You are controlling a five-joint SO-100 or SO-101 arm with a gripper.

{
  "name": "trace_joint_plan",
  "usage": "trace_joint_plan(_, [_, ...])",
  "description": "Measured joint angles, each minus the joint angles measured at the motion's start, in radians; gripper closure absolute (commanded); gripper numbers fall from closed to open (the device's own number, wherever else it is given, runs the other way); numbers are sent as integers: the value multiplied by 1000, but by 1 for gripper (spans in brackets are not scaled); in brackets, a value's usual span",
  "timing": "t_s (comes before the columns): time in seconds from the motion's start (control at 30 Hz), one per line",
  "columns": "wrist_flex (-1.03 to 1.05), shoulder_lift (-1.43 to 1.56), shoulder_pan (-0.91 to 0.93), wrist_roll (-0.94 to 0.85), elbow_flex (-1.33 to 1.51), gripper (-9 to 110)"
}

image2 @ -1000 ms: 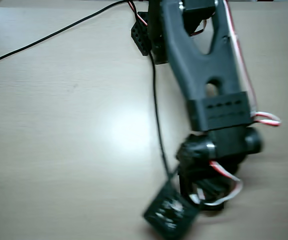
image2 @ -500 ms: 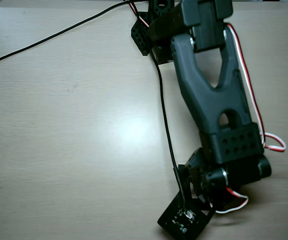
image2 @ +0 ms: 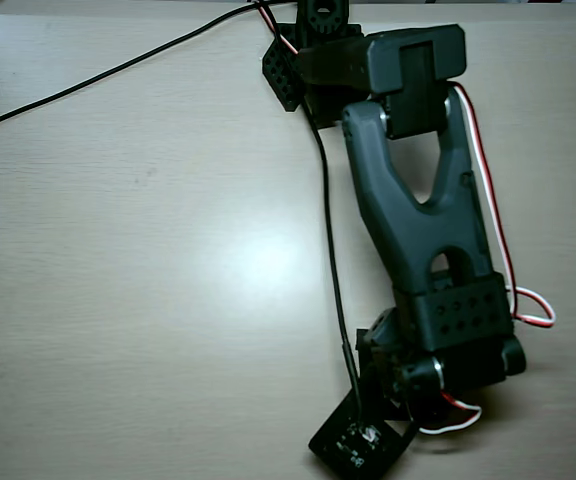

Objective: Grasp a tape and put it in the target area.

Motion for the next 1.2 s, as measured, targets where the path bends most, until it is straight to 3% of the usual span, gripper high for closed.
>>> trace_joint_plan(0.2, [-3, -20, 2, 12, -12, 100])
trace_joint_plan(0.5, [6, -18, 3, 57, -23, 85])
trace_joint_plan(1.2, [319, 29, -9, 176, -379, 83])
